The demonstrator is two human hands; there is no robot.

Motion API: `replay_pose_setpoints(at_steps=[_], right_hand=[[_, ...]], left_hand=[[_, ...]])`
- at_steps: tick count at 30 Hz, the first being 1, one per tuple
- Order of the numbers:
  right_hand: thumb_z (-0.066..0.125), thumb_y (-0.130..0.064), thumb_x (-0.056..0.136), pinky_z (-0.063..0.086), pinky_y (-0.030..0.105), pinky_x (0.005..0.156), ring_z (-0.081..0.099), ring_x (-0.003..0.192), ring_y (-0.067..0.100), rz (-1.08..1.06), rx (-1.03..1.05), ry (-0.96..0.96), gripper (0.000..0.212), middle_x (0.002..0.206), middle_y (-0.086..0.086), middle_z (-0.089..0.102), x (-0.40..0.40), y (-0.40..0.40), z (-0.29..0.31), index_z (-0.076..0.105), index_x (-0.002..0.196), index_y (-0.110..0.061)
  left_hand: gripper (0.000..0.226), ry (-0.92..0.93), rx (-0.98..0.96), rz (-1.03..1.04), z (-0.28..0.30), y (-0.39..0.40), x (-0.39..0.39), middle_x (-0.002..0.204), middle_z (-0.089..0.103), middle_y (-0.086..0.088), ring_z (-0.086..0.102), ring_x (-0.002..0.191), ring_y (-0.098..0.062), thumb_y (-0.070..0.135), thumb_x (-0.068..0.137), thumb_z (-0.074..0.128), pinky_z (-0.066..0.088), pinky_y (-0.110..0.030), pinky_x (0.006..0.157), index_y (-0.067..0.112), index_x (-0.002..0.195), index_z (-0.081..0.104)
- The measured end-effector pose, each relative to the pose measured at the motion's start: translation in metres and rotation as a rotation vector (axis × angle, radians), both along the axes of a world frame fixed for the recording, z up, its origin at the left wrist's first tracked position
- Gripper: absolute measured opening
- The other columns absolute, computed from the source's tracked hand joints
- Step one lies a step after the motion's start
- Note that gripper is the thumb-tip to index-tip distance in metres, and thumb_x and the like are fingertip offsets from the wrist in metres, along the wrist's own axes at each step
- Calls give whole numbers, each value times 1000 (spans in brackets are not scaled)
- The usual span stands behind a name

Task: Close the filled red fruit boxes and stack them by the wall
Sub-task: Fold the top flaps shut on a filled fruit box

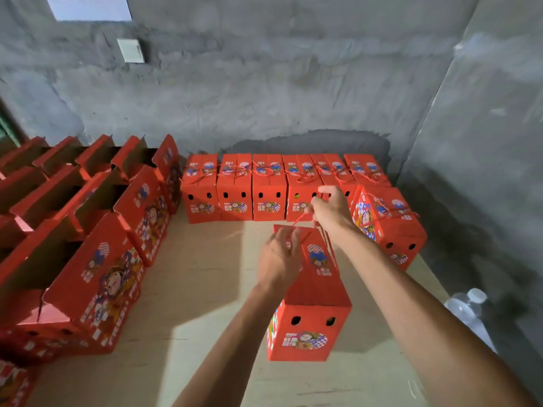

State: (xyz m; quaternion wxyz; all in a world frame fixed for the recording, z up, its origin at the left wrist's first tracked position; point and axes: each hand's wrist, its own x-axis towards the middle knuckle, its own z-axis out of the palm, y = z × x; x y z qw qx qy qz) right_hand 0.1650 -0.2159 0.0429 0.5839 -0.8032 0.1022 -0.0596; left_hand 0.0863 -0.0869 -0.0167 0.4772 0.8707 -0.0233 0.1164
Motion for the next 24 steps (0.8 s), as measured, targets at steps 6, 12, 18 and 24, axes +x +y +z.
replay_pose_setpoints(at_steps=[6, 12, 18, 24], right_hand=[[53, -6, 97, 45, 22, 43, 66, 50, 4, -12, -32, -18, 46, 68, -1, 75, 77, -41, 5, 46, 140, -21], [54, -12, 97, 53, 34, 59, 65, 55, 10, 40, -147, 44, 44, 71, -7, 77, 160, -101, -9, 46, 138, -26], [58, -18, 100, 45, 21, 50, 63, 57, 5, -38, -125, -6, 38, 78, -10, 78, 212, -156, -45, 49, 136, -23], [62, -26, 99, 54, 27, 55, 70, 71, 9, -53, -313, -23, 39, 87, -6, 75, 212, -181, -66, 52, 136, -23]], left_hand=[[53, 33, 157, -67, -10, -69, 74, 151, 52, -6, 43, 139, -29, 43, 104, 53, 42, -44, 110, 17, 150, 47], [64, 199, 211, -151, -28, -126, 161, 159, 39, -5, 35, 145, -31, 57, 104, 41, 41, -57, 109, 34, 160, 25], [69, 354, 38, -148, -73, -176, 224, 167, 18, 2, 22, 152, -28, 23, 98, 56, 40, -51, 115, 45, 158, 27], [62, 261, 13, -226, -108, -196, 240, 172, 3, 6, 32, 152, -23, 9, 100, 47, 50, -44, 107, 32, 157, 39]])
